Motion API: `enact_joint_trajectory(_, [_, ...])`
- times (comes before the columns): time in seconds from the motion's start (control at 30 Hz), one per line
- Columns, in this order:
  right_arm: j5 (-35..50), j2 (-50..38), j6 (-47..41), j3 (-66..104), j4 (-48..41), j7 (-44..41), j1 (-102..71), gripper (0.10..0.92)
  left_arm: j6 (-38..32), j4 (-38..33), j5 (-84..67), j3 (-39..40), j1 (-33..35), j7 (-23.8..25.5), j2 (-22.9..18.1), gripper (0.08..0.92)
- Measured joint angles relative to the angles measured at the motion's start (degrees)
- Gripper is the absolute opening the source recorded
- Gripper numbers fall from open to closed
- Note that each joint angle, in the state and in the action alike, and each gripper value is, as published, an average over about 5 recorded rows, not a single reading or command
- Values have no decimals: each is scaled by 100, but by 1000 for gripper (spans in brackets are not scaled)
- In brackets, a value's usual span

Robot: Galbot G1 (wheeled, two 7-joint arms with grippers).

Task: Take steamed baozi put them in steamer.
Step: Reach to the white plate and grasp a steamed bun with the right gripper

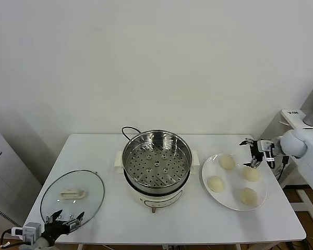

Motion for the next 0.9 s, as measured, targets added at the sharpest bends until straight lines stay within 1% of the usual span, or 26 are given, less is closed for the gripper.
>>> enact_joint_trajectory(0.3, [-287, 688, 321, -482, -993, -297, 474, 823, 4, 1, -12, -4, 6, -2, -2, 823])
enact_joint_trajectory(0.67, [-721, 1259, 529, -434, -1797, -302, 528, 817, 4, -10, -13, -8, 49, -2, 8, 823])
enact_joint_trajectory(0.8, [-840, 1400, 556, -351, -1990, -299, 506, 785, 0, -18, -13, -13, 71, -2, 5, 823])
enact_joint_trajectory(0.9, [-922, 1486, 564, -282, -2109, -308, 497, 742, -1, -23, -13, -14, 73, -2, -1, 823])
